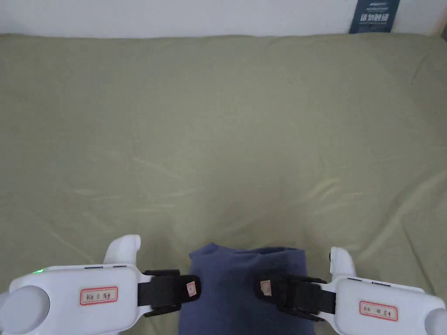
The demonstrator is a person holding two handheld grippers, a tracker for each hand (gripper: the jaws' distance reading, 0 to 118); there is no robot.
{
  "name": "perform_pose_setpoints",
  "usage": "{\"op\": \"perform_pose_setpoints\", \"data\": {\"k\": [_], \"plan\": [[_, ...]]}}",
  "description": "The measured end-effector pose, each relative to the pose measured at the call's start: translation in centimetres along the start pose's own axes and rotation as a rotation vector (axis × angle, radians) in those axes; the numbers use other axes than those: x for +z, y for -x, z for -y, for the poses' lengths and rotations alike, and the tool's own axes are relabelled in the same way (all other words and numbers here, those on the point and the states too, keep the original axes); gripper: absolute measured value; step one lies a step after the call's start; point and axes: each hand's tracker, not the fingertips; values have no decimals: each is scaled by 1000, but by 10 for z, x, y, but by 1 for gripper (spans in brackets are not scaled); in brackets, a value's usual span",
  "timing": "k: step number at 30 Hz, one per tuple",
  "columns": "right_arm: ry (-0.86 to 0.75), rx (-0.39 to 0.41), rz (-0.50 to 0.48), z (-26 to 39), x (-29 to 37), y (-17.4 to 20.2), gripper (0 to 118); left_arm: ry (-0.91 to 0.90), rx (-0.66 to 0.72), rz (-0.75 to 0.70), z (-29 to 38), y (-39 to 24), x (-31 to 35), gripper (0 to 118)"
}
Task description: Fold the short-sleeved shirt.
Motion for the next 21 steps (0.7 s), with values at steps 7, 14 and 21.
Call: {"op": "perform_pose_setpoints", "data": {"k": [7,14,21], "plan": [[47,-282,-168,-6,-8,-72,0,74,90,81,-25,58,-30,35],[80,-238,-122,-10,-1,-65,0,133,50,142,-23,68,-58,85],[70,-244,-114,-12,-1,-63,0,235,223,436,-19,86,-92,85]]}}
